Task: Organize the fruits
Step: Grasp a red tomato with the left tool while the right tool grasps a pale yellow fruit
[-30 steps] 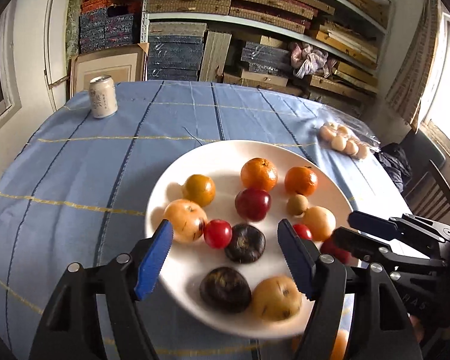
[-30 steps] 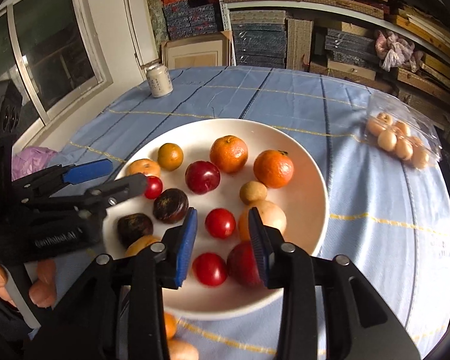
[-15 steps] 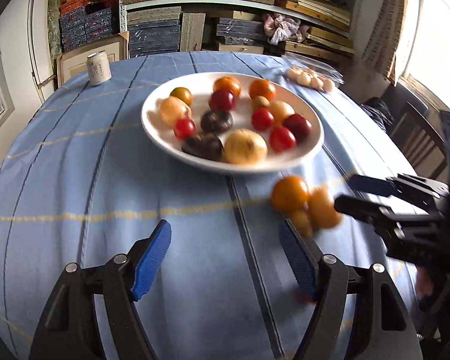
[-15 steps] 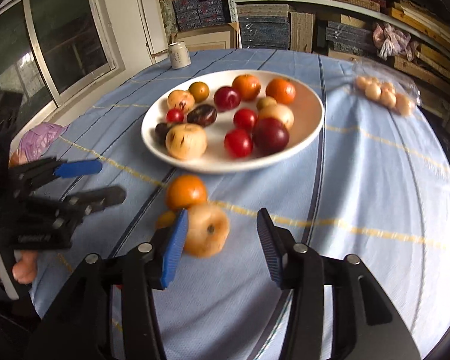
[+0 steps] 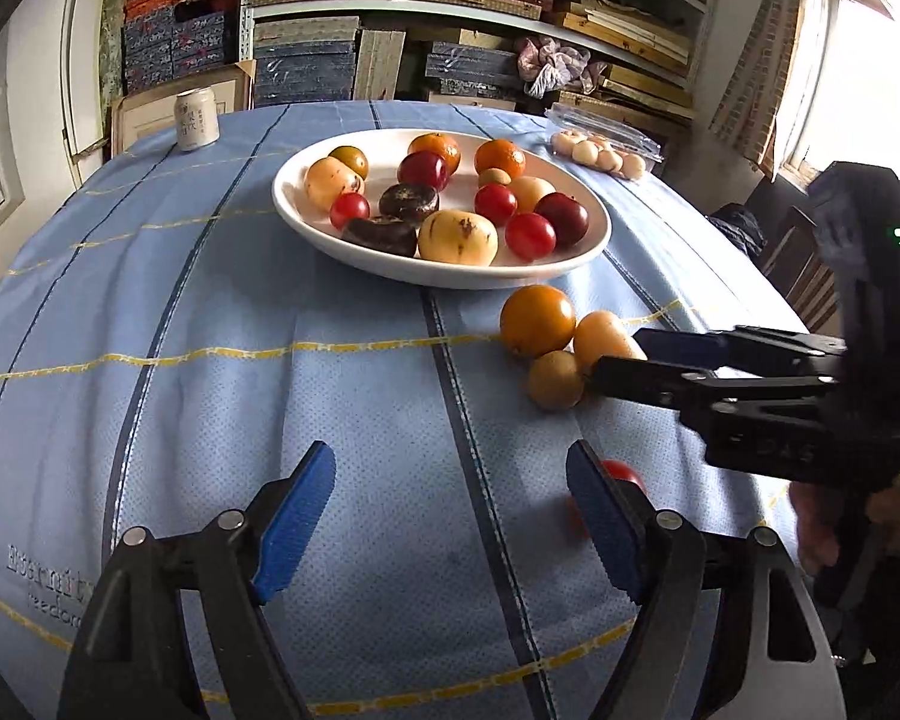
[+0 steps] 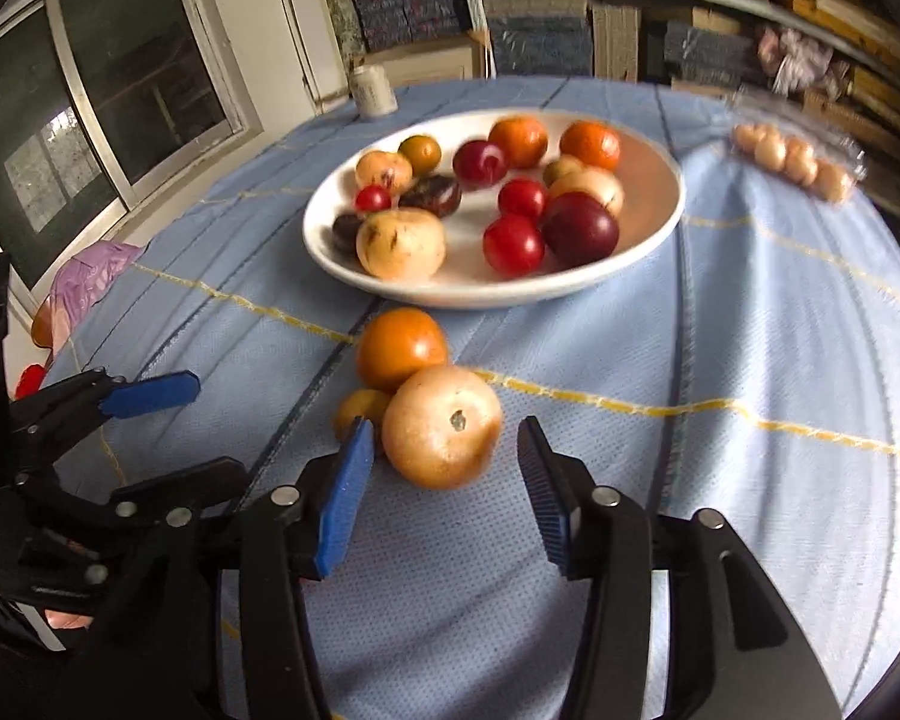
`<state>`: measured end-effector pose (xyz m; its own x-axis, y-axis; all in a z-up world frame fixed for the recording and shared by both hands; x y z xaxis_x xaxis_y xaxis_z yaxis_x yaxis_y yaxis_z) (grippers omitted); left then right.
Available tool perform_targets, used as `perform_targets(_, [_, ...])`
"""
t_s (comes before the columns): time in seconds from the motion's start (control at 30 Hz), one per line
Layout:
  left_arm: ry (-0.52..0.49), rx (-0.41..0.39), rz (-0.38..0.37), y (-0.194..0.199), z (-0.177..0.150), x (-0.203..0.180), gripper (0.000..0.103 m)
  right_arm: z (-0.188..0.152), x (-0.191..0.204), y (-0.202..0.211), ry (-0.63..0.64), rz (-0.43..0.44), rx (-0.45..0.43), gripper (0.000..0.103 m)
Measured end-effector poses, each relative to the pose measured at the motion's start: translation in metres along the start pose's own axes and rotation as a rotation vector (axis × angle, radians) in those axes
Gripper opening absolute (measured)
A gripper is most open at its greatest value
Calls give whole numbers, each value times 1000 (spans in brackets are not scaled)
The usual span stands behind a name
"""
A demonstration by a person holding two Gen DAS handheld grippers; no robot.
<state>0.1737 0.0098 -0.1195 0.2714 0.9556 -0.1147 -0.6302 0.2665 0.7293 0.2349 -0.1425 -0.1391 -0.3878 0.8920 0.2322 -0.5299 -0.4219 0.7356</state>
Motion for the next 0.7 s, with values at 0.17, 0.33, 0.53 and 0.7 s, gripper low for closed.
perform_targets(0.17, [-26, 3, -15, 0, -2, -6, 80, 0, -4, 2, 1, -22, -29, 42])
perform_targets(0.33, [-104, -1, -46, 3, -5, -27, 80, -6, -2, 25, -1, -14, -93, 42])
perform_targets(0.53, [-194, 10, -25, -5, -12, -57, 80, -15, -18, 62, -69, -65, -189, 42])
perform_targets(0.7, [-191, 29, 3, -15, -12, -59, 69, -23, -28, 76, -114, -80, -206, 42])
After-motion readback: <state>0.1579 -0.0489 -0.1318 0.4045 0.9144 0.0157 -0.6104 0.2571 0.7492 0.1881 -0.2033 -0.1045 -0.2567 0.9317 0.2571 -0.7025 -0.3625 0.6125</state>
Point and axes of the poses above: each gripper's, at about its wrist camera, not at the fingertips, and y roughly against the way its jaws point, x to its left, z to its top, the point moved 2 cm from there along -y, roughly the way its jaws point, and after that the axes turned 1 degree about -y, right-handed, at the moved point
